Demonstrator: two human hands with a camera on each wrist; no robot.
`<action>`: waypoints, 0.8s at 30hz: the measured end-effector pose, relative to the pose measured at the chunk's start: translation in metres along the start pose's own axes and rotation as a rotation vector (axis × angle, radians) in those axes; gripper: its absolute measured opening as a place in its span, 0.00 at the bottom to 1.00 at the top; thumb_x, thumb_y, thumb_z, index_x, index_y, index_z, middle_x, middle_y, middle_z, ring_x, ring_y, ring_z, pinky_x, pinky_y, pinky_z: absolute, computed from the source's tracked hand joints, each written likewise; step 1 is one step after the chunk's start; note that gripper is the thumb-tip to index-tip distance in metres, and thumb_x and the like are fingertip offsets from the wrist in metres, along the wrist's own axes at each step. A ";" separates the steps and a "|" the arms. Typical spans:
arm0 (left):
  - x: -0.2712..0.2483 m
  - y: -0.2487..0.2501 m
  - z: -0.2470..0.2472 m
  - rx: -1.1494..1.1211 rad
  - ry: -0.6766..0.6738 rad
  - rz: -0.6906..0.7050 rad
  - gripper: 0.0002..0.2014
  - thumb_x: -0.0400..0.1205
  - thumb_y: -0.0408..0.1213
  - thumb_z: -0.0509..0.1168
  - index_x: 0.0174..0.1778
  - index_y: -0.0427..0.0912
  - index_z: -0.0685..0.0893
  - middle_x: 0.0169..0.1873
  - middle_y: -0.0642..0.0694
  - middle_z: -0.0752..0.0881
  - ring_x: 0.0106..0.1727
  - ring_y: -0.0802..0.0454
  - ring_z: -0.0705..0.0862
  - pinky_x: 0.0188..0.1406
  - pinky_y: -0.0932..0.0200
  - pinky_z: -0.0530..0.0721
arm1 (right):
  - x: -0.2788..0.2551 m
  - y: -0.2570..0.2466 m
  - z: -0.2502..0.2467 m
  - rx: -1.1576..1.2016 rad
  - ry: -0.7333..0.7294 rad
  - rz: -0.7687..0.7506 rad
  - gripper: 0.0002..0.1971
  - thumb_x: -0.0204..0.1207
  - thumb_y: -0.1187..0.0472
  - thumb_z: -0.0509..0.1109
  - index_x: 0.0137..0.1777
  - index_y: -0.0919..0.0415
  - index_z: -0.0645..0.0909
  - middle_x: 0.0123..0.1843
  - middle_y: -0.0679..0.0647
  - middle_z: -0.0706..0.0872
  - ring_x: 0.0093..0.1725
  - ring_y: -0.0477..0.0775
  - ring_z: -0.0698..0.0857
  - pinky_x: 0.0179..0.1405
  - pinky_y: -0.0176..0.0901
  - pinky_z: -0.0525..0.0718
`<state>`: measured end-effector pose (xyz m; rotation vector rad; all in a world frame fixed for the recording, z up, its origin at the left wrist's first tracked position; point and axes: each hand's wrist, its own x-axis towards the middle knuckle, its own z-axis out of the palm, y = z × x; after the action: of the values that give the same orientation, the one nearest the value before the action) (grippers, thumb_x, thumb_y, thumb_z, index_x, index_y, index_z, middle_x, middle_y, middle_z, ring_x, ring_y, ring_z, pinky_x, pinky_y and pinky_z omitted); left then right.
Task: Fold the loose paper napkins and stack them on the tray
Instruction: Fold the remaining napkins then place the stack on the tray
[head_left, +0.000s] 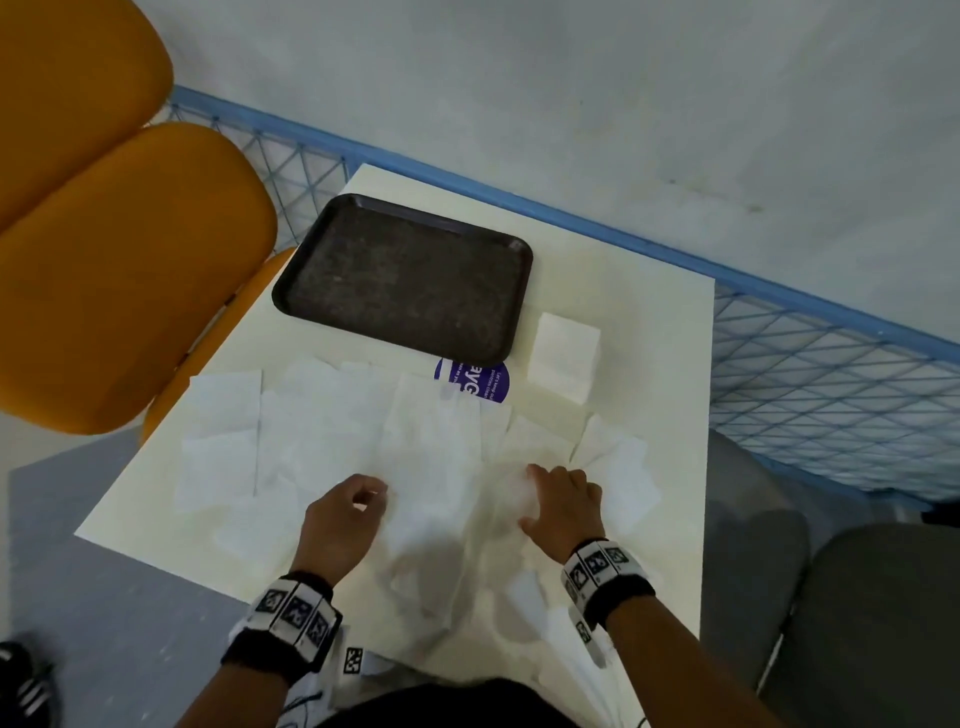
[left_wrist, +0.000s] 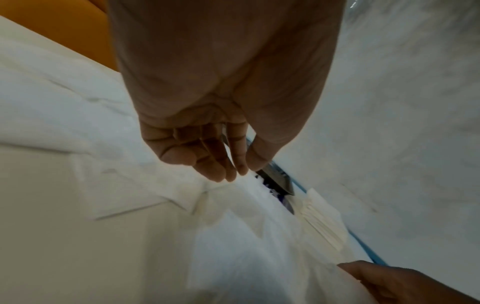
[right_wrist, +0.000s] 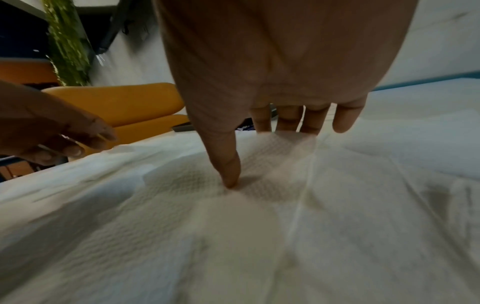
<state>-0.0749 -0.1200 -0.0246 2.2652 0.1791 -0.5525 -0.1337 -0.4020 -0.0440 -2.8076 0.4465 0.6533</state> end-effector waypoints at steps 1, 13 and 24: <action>0.000 0.005 0.003 -0.004 0.001 0.006 0.04 0.83 0.41 0.69 0.48 0.55 0.87 0.42 0.60 0.87 0.47 0.58 0.85 0.50 0.60 0.77 | 0.001 -0.001 -0.001 -0.016 -0.004 0.007 0.29 0.74 0.46 0.72 0.75 0.46 0.70 0.67 0.52 0.79 0.70 0.60 0.72 0.70 0.55 0.67; -0.015 0.044 -0.004 -0.181 -0.199 0.136 0.10 0.83 0.48 0.69 0.60 0.61 0.83 0.53 0.59 0.88 0.56 0.65 0.85 0.49 0.66 0.82 | -0.007 -0.007 -0.079 0.423 -0.027 -0.131 0.05 0.77 0.53 0.73 0.44 0.51 0.82 0.43 0.47 0.88 0.44 0.47 0.85 0.41 0.38 0.80; -0.025 0.119 0.006 -0.429 -0.640 0.348 0.20 0.79 0.42 0.76 0.67 0.47 0.84 0.57 0.49 0.92 0.58 0.51 0.90 0.63 0.50 0.88 | -0.042 -0.018 -0.198 0.725 0.177 -0.344 0.05 0.78 0.61 0.76 0.47 0.49 0.87 0.45 0.49 0.92 0.44 0.43 0.88 0.49 0.40 0.85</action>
<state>-0.0645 -0.2050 0.0621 1.5674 -0.3763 -0.9149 -0.0857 -0.4314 0.1515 -2.1674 0.1658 0.1212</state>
